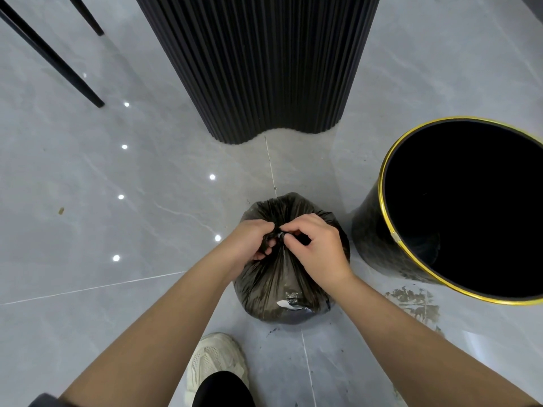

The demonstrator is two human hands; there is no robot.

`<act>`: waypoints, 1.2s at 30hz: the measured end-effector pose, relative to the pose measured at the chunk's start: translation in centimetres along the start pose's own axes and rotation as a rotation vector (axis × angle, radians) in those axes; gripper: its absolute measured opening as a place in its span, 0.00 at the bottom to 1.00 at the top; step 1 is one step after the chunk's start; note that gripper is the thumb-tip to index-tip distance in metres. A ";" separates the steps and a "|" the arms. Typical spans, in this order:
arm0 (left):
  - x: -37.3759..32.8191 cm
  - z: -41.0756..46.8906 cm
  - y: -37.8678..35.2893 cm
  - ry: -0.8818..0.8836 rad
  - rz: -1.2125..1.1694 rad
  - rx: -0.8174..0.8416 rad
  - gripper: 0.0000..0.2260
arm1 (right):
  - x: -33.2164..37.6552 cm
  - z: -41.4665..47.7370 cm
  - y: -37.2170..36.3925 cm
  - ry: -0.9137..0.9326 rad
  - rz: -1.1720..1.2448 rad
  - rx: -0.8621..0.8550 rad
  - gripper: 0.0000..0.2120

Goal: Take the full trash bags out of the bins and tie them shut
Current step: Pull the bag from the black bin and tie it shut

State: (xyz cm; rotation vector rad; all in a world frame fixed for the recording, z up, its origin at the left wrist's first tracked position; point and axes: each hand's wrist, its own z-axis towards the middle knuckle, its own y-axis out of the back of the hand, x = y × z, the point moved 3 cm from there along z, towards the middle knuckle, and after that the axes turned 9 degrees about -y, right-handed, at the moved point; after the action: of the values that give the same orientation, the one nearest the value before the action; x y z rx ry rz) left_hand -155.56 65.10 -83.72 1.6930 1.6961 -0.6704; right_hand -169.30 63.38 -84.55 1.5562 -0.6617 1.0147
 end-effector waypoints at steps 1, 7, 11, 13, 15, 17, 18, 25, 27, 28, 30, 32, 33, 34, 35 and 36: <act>0.1 0.1 0.0 -0.025 0.006 -0.031 0.08 | 0.0 0.0 0.0 -0.036 0.021 -0.008 0.07; -0.5 -3.1 0.9 -0.643 0.390 -0.559 0.03 | 0.6 0.6 0.2 -0.302 0.138 -0.066 0.05; 0.6 -3.0 -0.6 -0.606 0.483 -0.370 0.02 | 0.8 0.4 0.2 -0.399 0.179 -0.044 0.06; 0.6 -2.6 -0.8 -0.585 0.457 -0.374 0.03 | 0.9 0.4 0.2 -0.411 0.187 -0.050 0.07; 0.4 -2.4 -0.9 -0.573 0.433 -0.386 0.03 | 0.9 0.4 0.1 -0.417 0.191 -0.063 0.07; 0.3 -2.5 -1.0 -0.567 0.445 -0.398 0.03 | 1.0 0.3 0.0 -0.415 0.191 -0.077 0.07; 0.3 -2.5 -1.0 -0.566 0.455 -0.401 0.03 | 1.0 0.3 0.0 -0.416 0.187 -0.082 0.07; -0.2 -1.5 -0.3 -0.615 0.510 -0.349 0.04 | 1.2 0.6 -0.2 -0.461 0.148 0.044 0.05; -0.6 -1.1 -0.1 -0.638 0.523 -0.321 0.04 | 0.9 1.2 0.2 -0.577 0.256 0.138 0.06; -0.7 -0.8 0.0 -0.660 0.540 -0.305 0.05 | 0.8 1.5 0.3 -0.642 0.332 0.193 0.06; -1.0 -0.4 0.1 -0.713 0.569 -0.270 0.05 | 0.6 1.8 0.5 -0.746 0.455 0.280 0.04; -0.9 -0.2 0.1 -0.755 0.565 -0.246 0.05 | 0.5 1.7 0.5 -0.809 0.511 0.323 0.05; -0.8 -0.2 0.0 -0.768 0.574 -0.245 0.04 | 0.5 1.6 0.6 -0.834 0.531 0.324 0.06; -0.7 -0.3 -0.1 -0.777 0.594 -0.252 0.04 | 0.6 1.4 0.6 -0.856 0.552 0.313 0.06; -0.5 -0.3 -0.1 -0.780 0.610 -0.262 0.04 | 0.6 1.2 0.7 -0.876 0.573 0.296 0.06; -0.3 -0.3 -0.2 -0.777 0.615 -0.268 0.04 | 0.6 1.1 0.7 -0.888 0.593 0.278 0.07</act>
State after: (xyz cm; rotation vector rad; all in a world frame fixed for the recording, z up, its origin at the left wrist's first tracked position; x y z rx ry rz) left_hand -155.79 65.14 -83.34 1.3831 0.6441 -0.6397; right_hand -169.35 62.21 -83.69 2.1194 -1.7294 0.8075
